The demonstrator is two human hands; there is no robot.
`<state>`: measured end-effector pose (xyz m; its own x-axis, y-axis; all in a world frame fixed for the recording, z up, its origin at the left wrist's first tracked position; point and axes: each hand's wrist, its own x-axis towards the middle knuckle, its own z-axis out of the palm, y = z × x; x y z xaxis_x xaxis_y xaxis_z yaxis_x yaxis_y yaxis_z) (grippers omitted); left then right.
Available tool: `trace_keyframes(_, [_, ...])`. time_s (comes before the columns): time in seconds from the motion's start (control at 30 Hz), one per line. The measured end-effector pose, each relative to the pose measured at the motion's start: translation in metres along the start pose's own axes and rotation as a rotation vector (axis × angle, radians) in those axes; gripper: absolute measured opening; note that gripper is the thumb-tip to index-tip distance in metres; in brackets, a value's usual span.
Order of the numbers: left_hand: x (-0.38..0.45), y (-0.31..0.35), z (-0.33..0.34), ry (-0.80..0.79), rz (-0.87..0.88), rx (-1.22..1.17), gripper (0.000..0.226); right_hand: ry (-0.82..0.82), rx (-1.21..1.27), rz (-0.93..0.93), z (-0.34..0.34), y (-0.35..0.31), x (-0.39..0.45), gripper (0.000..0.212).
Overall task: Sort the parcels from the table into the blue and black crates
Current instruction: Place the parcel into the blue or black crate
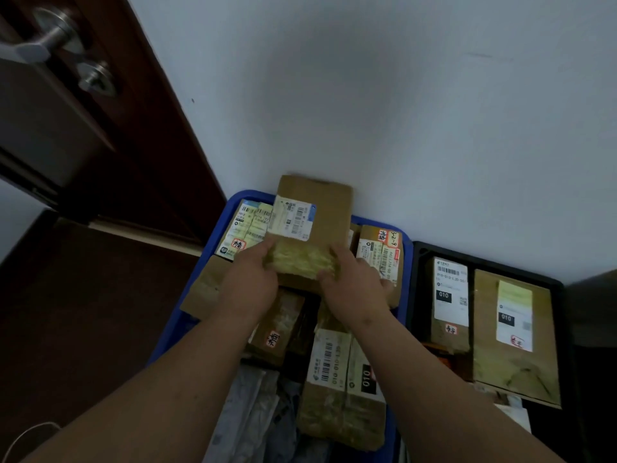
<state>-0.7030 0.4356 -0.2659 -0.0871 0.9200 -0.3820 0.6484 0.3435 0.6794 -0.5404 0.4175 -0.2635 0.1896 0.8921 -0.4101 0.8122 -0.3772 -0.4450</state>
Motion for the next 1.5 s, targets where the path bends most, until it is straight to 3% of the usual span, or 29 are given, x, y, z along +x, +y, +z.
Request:
trace_keyframes(0.27, [-0.002, -0.005, 0.014, -0.107, 0.201, 0.145, 0.053, 0.082, -0.169, 0.028, 0.017, 0.017, -0.007, 0.045])
trace_keyframes(0.6, [0.012, 0.0, 0.017, -0.238, 0.167, 0.13, 0.054, 0.094, -0.102, 0.067, 0.017, 0.025, -0.007, 0.053])
trace_keyframes(0.87, [0.023, -0.02, 0.012, -0.166, 0.076, 0.38, 0.063, 0.073, -0.146, -0.108, 0.022, 0.019, -0.008, 0.06])
trace_keyframes(1.03, [0.018, -0.026, 0.007, -0.153, 0.079, 0.339, 0.057, 0.041, -0.167, -0.118, 0.032, 0.021, -0.011, 0.062])
trace_keyframes(1.3, [0.007, -0.015, 0.012, -0.225, 0.068, 0.368, 0.069, 0.061, -0.179, -0.064, 0.028, 0.026, -0.016, 0.063])
trace_keyframes(1.5, [-0.007, -0.01, 0.013, -0.173, 0.063, 0.315, 0.065, 0.079, -0.14, -0.047, 0.018, 0.027, -0.019, 0.058])
